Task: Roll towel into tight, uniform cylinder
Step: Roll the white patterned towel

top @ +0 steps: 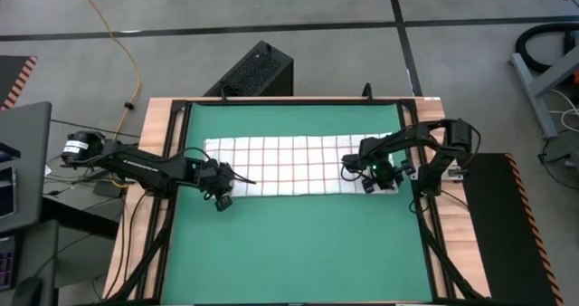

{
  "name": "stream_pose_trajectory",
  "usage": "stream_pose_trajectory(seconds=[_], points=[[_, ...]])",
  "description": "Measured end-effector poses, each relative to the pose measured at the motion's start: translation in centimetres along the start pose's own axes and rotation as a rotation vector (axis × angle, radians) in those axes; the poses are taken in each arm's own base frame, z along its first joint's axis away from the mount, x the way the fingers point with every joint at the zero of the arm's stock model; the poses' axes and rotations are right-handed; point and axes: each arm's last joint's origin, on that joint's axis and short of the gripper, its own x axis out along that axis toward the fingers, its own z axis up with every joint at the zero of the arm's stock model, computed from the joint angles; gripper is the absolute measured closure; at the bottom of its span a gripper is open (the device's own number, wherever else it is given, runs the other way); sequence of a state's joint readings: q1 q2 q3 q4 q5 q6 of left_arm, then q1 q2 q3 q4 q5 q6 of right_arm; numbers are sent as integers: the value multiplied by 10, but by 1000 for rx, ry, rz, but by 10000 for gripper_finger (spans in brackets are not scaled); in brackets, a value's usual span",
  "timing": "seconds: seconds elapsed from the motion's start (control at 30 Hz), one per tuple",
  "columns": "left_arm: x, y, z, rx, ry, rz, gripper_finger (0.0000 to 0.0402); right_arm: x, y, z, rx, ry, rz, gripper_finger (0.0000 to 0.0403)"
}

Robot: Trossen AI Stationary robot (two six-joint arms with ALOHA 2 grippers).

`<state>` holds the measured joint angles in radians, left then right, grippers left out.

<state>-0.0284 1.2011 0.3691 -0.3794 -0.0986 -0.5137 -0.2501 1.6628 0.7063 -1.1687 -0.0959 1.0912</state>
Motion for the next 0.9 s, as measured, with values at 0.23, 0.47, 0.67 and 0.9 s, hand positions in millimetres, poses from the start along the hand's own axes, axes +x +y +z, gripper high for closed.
stream_pose_trajectory(seconds=[0.23,0.47,0.67,0.9], points=[[0,0,0,-8,2,-7,400,-14,-6,-7,23,-71,64,338],[-2,0,-1,-41,-1,-28,400,-51,-39,-25,96,-245,91,338],[-8,-1,0,-126,-16,-88,400,-79,-30,-32,-73,-493,501,339],[-39,-7,13,-143,-99,-214,400,-127,36,-51,-528,-1000,997,339]])
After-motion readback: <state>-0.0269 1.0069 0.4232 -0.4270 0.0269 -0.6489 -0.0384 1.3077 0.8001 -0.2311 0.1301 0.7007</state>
